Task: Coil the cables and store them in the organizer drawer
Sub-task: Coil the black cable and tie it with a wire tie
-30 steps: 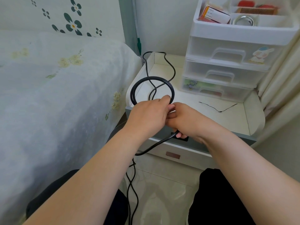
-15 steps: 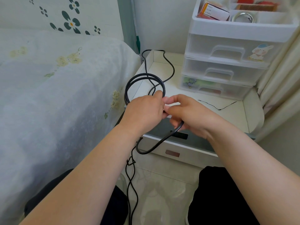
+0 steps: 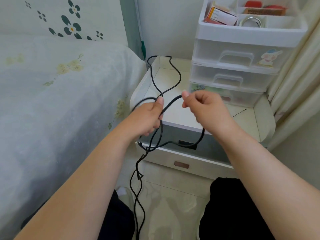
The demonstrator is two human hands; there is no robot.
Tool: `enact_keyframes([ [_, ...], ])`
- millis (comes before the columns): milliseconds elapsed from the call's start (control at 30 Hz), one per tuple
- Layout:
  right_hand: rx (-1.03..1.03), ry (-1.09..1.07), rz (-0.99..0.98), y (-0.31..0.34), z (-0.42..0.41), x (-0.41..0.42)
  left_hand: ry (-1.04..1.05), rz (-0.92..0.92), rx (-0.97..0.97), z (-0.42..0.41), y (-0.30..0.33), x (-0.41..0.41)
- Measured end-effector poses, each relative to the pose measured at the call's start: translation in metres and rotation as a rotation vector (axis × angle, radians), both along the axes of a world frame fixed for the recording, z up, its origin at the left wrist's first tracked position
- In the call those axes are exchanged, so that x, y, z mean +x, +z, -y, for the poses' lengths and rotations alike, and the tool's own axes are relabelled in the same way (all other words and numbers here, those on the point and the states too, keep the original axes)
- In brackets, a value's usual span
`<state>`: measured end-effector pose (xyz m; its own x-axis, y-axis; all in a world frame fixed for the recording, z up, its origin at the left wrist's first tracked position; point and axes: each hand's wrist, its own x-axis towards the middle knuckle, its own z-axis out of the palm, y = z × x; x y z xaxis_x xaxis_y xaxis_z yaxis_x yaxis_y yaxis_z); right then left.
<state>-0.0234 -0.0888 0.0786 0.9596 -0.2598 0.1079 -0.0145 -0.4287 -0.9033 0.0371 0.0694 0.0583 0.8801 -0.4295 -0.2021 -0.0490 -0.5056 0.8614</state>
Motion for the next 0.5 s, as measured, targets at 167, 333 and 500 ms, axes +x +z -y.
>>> enact_keyframes([
  [167, -0.039, -0.022, 0.247, -0.008, 0.02, 0.011, -0.29, -0.327, -0.23, -0.006, 0.006, -0.018],
  [333, -0.598, -0.197, 0.625, -0.014, 0.023, 0.012, -0.316, -0.523, -0.5, -0.016, 0.009, -0.015],
  [500, -0.816, -0.358, 1.095, -0.017, 0.008, 0.02, -0.175, -0.71, -0.703, -0.021, 0.012, -0.004],
])
